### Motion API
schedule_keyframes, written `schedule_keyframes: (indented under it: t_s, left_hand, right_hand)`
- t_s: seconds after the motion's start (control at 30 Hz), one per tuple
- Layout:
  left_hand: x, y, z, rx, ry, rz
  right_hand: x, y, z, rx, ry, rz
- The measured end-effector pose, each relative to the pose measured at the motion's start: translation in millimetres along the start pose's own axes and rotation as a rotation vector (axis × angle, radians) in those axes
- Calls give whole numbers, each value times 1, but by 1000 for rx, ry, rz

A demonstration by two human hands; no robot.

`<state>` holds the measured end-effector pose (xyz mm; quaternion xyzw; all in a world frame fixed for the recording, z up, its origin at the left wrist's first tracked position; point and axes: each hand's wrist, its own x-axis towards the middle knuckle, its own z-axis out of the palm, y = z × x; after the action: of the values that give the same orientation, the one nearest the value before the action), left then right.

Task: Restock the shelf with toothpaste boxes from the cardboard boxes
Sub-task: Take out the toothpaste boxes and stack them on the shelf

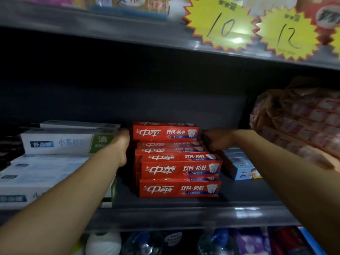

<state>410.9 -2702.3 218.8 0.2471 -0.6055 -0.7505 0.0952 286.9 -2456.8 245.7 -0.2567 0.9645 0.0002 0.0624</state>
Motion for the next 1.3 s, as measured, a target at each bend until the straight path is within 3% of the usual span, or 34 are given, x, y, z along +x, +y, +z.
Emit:
schedule_keyframes:
  t_s: [0.3, 0.5, 0.63, 0.8, 1.0, 1.3]
  left_hand:
    - [6, -2, 16, 64, -70, -11]
    - [11, 6, 11, 35, 0, 18]
    - [8, 16, 4, 9, 41, 39]
    - [3, 15, 4, -26, 59, 11]
    - [8, 15, 8, -57, 78, -21]
    - [28, 14, 16, -53, 20, -57]
  right_hand:
    - [12, 6, 11, 134, -15, -109]
    - [9, 15, -12, 291, 98, -73]
    - [10, -4, -29, 366, 38, -155]
    - [32, -23, -35, 230, 47, -279]
    - [59, -27, -54, 157, 211, -274]
    - [99, -37, -57, 225, 243, -215]
